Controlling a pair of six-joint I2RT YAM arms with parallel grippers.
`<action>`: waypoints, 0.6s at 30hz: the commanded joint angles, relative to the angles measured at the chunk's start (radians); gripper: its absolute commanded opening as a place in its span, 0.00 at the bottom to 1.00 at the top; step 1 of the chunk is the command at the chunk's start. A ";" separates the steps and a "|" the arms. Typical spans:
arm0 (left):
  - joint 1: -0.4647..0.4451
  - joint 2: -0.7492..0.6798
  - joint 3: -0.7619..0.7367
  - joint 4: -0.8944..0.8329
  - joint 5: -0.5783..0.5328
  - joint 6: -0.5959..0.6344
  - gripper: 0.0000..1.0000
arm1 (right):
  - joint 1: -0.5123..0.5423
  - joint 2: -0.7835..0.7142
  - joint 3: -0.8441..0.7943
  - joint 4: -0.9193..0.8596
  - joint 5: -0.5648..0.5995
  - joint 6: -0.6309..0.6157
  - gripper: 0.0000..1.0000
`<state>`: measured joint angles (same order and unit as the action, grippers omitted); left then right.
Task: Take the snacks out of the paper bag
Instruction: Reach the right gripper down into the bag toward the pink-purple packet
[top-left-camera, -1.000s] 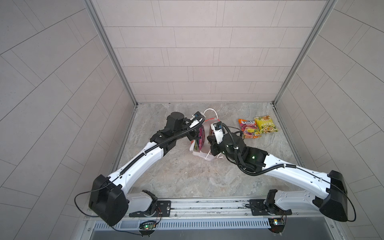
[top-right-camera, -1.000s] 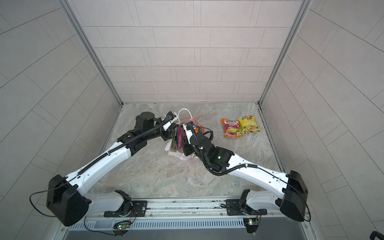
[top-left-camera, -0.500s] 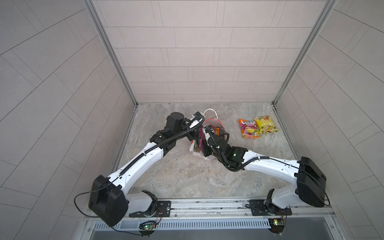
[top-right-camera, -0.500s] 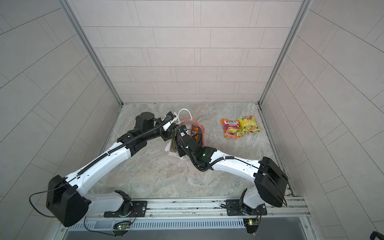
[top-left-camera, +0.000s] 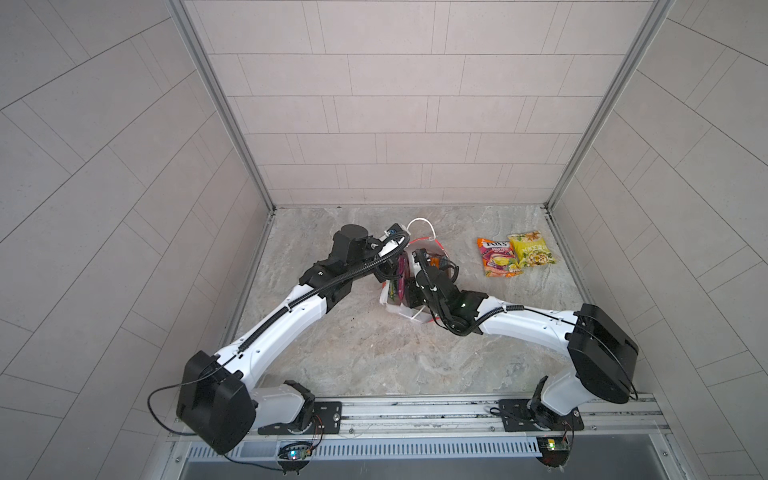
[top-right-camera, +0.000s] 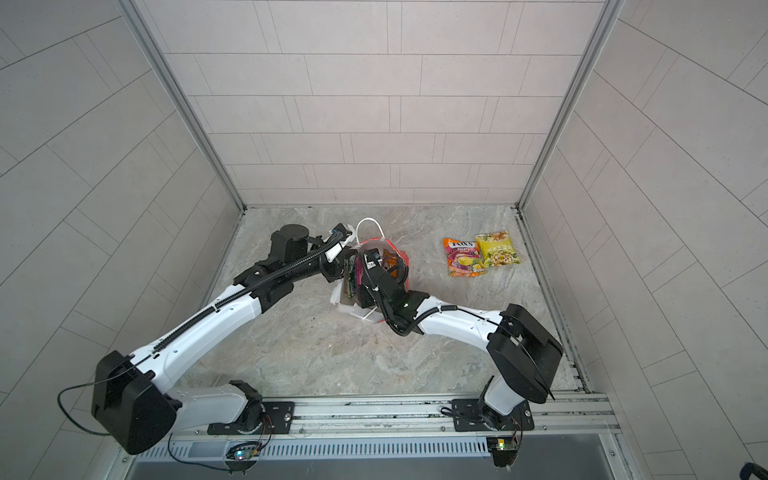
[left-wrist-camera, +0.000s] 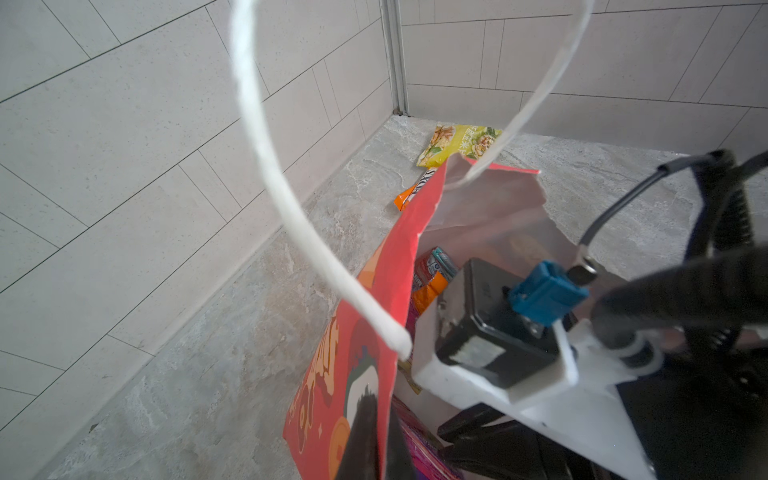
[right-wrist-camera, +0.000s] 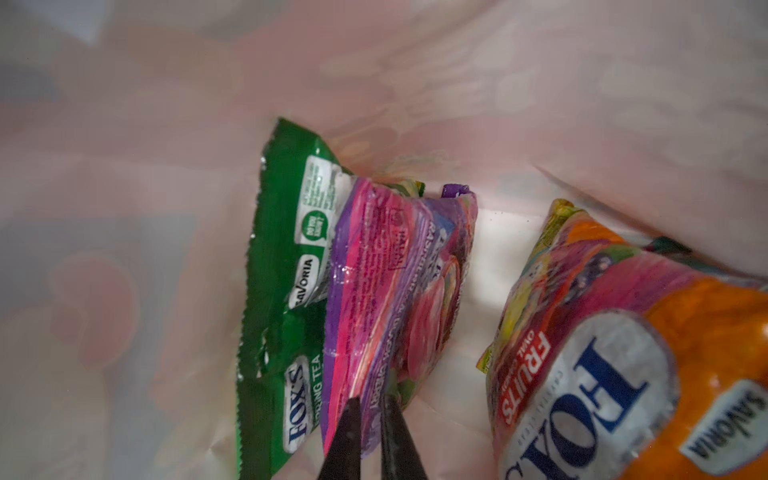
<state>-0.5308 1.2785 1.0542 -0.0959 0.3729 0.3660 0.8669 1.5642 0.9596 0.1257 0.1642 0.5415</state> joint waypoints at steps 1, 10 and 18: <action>-0.004 -0.023 -0.002 -0.006 0.001 -0.005 0.00 | 0.000 0.010 0.001 0.041 -0.008 0.019 0.16; -0.003 -0.021 -0.002 -0.005 0.001 -0.005 0.00 | -0.001 0.035 0.003 0.091 -0.031 0.056 0.32; -0.004 -0.011 0.000 0.001 0.006 -0.006 0.00 | -0.003 0.110 0.046 0.093 0.003 0.075 0.33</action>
<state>-0.5308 1.2770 1.0542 -0.1013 0.3737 0.3660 0.8654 1.6524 0.9718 0.2111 0.1375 0.5957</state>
